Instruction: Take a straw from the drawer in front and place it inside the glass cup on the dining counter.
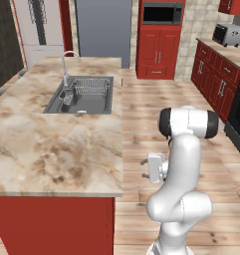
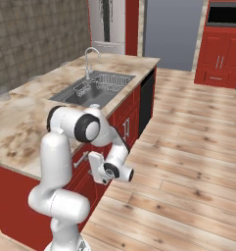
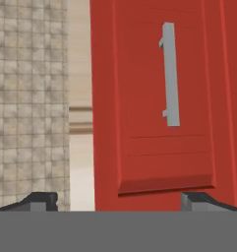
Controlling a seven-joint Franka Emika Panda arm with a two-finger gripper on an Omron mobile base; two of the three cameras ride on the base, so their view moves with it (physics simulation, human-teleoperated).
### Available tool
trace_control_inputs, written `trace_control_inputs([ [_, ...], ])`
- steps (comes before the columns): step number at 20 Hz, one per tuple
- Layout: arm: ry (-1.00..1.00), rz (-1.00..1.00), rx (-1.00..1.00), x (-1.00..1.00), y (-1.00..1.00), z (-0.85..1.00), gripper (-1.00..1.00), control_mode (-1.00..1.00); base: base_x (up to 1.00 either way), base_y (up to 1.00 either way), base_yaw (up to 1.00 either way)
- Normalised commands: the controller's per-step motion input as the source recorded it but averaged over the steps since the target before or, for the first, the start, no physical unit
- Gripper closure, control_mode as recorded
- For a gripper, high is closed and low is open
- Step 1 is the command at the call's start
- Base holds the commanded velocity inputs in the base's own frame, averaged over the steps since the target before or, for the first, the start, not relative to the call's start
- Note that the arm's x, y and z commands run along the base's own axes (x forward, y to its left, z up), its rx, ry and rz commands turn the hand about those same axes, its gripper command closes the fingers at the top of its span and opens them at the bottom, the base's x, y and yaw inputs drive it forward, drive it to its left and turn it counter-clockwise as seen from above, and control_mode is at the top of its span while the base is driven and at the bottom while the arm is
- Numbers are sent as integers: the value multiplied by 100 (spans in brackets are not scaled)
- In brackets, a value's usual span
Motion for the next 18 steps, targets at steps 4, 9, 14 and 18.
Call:
trace_control_inputs([
  [4,0,0,0,29,0,-18,-100,-100,0,0,0],
  [9,0,0,0,30,0,-21,-100,-100,0,0,0],
  [14,0,0,0,24,0,-20,-100,-100,0,0,0],
  [18,0,0,0,23,0,-22,-100,-100,0,0,0],
])
